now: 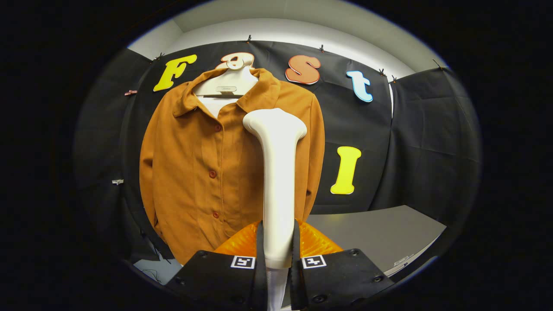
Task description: Iron the clothes twice with a garment steamer, once on the left side and once on the right side.
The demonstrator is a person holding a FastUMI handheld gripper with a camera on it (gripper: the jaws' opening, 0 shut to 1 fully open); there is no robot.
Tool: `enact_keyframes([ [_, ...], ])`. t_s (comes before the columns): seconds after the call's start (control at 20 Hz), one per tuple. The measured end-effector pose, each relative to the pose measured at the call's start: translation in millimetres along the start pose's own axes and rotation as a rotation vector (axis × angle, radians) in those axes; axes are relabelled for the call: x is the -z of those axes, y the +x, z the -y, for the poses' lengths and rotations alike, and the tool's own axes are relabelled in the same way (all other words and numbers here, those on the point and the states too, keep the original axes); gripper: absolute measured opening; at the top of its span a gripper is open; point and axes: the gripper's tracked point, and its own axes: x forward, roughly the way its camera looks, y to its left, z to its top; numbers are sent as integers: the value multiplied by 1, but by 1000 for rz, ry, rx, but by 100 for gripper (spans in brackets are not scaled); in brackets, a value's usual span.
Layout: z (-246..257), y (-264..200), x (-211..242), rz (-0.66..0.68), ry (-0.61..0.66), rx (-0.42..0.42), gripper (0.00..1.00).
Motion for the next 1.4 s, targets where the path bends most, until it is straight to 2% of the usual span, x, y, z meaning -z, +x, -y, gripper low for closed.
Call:
enact_keyframes([
  [0.9,-14,-7,129,-285,32,6,24],
  [1.4,-31,-50,200,-472,77,-7,25],
])
